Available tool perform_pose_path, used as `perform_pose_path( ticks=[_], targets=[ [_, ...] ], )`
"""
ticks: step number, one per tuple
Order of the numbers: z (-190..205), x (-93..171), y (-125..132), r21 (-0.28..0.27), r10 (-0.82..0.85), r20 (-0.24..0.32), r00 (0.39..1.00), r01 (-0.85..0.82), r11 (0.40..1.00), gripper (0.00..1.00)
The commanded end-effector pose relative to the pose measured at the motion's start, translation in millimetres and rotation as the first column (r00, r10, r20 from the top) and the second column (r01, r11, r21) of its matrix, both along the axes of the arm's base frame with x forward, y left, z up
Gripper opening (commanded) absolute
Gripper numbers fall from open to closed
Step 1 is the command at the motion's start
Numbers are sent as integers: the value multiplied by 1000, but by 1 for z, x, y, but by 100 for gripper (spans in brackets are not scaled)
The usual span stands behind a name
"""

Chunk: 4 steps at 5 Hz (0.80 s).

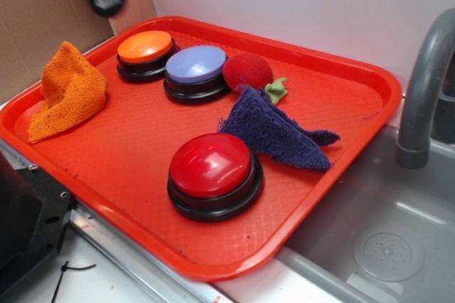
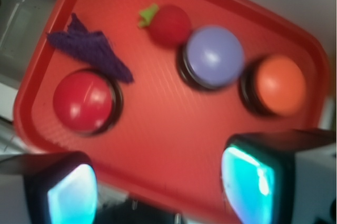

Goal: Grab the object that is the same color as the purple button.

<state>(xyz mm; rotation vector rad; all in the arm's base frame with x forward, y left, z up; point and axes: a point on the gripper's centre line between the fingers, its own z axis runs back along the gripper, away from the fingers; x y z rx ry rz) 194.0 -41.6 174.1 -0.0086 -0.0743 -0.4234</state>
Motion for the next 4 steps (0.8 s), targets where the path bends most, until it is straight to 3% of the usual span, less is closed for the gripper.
perform_pose_path(
  ticks=[1, 2, 4],
  targets=[
    [-47, 44, -48, -139, -266, 127, 956, 282, 949, 100],
    [-69, 55, -61, -201, -348, 152, 925, 374, 905, 100],
    [-100, 62, -79, -294, -575, 212, 791, 612, 734, 100]
  ],
)
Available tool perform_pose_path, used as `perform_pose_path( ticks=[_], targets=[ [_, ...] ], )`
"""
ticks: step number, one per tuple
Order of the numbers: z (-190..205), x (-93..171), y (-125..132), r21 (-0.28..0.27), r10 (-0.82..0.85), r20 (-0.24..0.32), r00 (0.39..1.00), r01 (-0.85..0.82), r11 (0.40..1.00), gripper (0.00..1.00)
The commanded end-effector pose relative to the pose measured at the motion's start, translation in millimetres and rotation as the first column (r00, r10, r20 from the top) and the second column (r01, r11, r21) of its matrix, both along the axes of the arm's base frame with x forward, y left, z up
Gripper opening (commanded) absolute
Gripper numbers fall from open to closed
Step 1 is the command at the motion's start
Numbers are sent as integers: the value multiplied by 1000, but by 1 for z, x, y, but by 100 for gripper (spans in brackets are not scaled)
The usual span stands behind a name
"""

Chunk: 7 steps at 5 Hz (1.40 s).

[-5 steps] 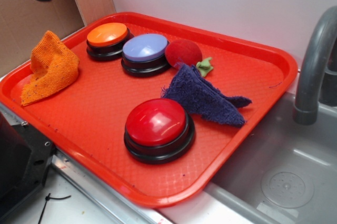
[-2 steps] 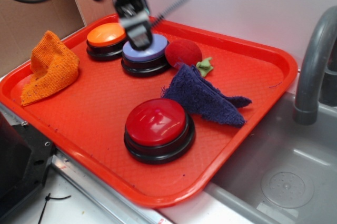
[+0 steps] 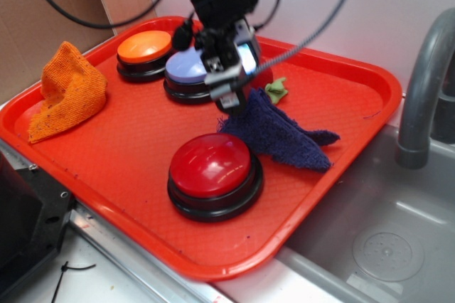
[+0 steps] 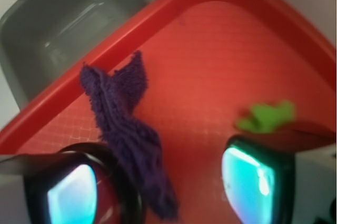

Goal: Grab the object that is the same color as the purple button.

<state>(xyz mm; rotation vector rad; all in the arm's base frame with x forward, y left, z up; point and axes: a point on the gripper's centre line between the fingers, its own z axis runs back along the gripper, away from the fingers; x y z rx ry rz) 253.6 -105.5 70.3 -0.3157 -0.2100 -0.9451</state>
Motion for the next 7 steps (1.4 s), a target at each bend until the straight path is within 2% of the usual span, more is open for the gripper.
perform_pose_path(
  ticks=[1, 2, 3, 4, 5, 6, 7],
  targets=[
    [-3, -1, -21, -50, -153, 30, 988, 154, 987, 100],
    [-9, -3, -24, -40, -166, 16, 986, 167, 985, 0],
    [-7, -2, -22, -55, -171, 20, 985, 171, 984, 0],
    [-4, -2, -22, -39, -163, 19, 986, 163, 986, 0],
    [19, -6, -10, -8, -85, 9, 996, 85, 996, 0],
    [54, -11, 12, 52, 129, -31, 991, -127, 991, 0],
    [84, -22, 34, 212, 373, -43, 927, -356, 910, 0]
  ],
)
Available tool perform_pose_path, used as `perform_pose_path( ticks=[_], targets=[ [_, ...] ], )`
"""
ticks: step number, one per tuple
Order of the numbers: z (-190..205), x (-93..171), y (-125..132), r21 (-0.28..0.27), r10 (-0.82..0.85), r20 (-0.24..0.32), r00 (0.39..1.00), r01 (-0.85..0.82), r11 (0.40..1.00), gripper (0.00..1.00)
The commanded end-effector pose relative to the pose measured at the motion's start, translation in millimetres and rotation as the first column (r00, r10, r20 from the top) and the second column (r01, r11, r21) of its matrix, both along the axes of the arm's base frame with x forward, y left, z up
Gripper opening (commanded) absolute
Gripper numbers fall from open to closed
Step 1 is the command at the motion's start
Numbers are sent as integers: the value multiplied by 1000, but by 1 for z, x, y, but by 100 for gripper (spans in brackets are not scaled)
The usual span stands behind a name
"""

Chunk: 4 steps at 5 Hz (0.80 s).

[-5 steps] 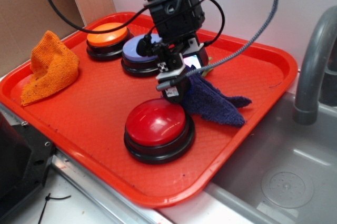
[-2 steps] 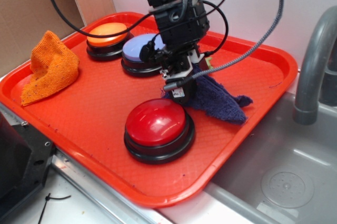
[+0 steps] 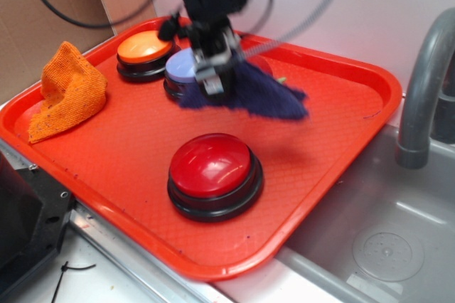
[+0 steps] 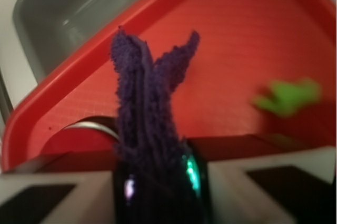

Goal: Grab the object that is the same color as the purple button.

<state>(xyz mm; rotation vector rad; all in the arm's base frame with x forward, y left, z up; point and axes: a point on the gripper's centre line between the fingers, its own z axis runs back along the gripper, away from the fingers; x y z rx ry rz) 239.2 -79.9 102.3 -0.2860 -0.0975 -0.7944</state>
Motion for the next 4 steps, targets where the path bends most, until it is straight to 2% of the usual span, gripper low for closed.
perform_pose_path(
  ticks=[1, 2, 3, 4],
  targets=[
    [72, -27, 31, 205, 456, 57, 888, -457, 865, 0],
    [87, -48, 48, 199, 661, 77, 747, -661, 724, 0],
    [92, -60, 53, 191, 724, 117, 680, -731, 655, 0],
    [88, -58, 59, 209, 755, 95, 649, -754, 623, 0]
  ],
)
